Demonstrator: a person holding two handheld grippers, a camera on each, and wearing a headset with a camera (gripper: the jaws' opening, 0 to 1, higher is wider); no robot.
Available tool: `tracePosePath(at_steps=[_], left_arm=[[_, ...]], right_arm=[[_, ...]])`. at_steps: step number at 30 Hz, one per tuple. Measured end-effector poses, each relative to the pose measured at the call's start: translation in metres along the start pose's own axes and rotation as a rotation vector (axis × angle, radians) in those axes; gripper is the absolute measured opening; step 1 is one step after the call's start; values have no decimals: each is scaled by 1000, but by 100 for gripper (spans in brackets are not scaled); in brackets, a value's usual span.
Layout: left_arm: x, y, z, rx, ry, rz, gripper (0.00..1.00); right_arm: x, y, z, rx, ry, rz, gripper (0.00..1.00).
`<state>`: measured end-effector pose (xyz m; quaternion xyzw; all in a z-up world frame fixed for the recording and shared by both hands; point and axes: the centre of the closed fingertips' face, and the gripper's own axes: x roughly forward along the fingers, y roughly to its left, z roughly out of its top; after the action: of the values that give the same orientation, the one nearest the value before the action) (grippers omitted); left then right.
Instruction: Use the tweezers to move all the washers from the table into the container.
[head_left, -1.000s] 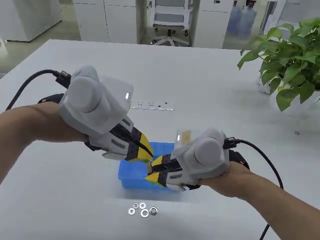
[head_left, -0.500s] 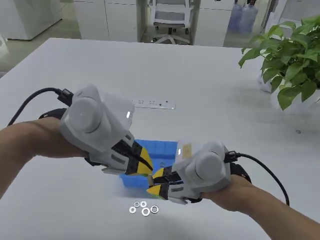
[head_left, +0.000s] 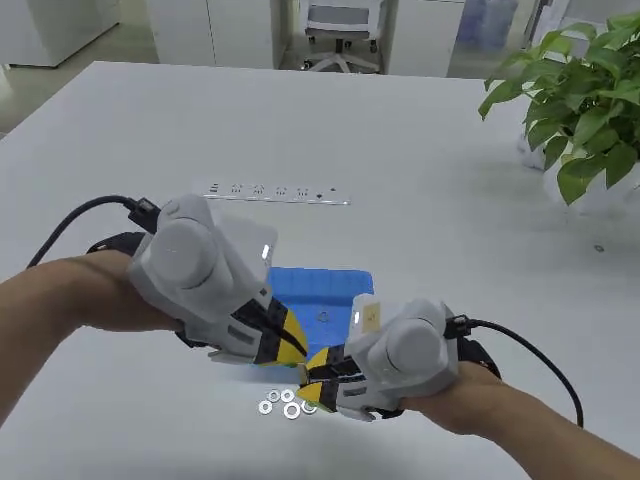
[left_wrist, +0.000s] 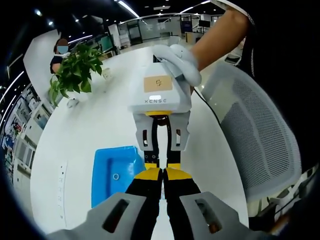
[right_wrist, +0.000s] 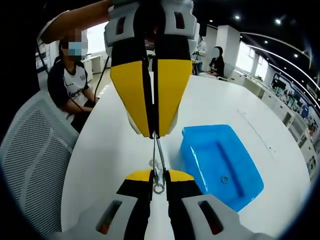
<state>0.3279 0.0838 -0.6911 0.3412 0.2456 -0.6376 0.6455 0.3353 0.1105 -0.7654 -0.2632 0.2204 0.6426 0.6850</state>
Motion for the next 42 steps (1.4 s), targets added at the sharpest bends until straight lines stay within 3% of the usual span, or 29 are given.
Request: tracePosePath(at_steps=[15, 21, 27, 42], left_arm=[[17, -6, -7, -5, 25, -30, 5], [21, -6, -5, -20, 11, -31, 5], [21, -4, -4, -37, -7, -22, 5], [20, -5, -3, -38, -4, -25, 5]], right_arm=[[10, 6, -16, 19, 19, 14, 12], [12, 8, -18, 25, 24, 15, 12], [12, 7, -19, 44, 20, 13, 12], [12, 10, -19, 52, 28, 24, 10]])
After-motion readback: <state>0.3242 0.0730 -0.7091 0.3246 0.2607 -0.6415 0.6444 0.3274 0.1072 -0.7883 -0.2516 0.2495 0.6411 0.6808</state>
